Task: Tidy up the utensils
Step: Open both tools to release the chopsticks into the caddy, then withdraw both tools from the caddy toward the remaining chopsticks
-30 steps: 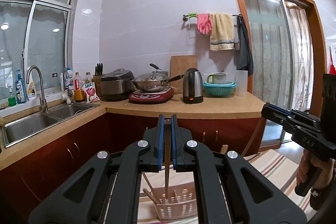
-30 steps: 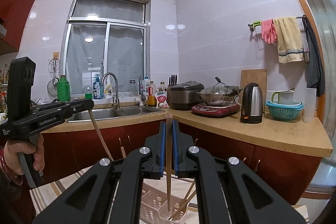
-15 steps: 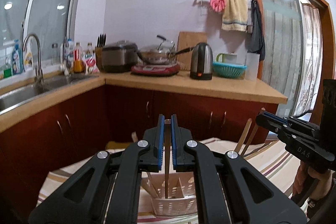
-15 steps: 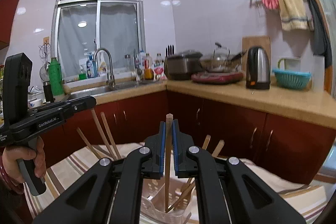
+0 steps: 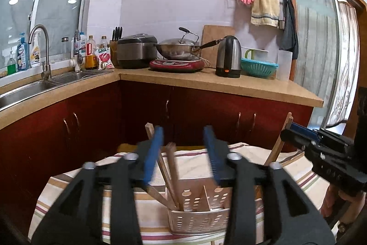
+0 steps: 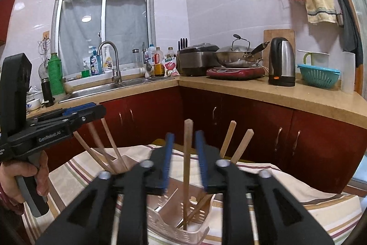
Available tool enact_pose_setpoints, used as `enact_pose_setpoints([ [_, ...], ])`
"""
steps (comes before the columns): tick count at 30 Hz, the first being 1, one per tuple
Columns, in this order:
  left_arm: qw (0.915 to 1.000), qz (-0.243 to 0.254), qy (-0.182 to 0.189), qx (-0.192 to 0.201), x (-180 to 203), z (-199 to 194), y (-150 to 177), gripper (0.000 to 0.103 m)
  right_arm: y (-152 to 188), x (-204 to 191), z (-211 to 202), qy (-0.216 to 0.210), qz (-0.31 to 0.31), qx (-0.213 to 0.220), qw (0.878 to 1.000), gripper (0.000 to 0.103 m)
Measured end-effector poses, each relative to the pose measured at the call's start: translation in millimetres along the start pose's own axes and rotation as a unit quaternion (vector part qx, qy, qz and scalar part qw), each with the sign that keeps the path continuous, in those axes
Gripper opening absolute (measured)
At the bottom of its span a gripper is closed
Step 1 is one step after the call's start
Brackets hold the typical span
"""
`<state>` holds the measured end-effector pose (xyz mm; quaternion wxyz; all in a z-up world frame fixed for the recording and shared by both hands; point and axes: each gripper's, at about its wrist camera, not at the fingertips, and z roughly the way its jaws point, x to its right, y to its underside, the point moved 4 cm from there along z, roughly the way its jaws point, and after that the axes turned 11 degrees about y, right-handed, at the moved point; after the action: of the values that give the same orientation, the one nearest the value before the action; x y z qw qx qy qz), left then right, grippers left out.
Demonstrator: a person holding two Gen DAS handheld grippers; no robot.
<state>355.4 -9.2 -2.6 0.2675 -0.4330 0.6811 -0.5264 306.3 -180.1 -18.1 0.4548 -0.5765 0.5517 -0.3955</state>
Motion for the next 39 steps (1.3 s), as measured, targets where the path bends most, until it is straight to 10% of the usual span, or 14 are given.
enact_pose_setpoints([
  [22,0.9986,0.035,-0.038,0.01,40,-66,8,0.077,0,-9,-73,0.03,-0.021,0.029,0.999,0.053],
  [39,0.9942,-0.011,-0.089,-0.059,48,-139,134,0.083,123,-23,-151,0.062,-0.028,-0.054,0.996,0.054],
])
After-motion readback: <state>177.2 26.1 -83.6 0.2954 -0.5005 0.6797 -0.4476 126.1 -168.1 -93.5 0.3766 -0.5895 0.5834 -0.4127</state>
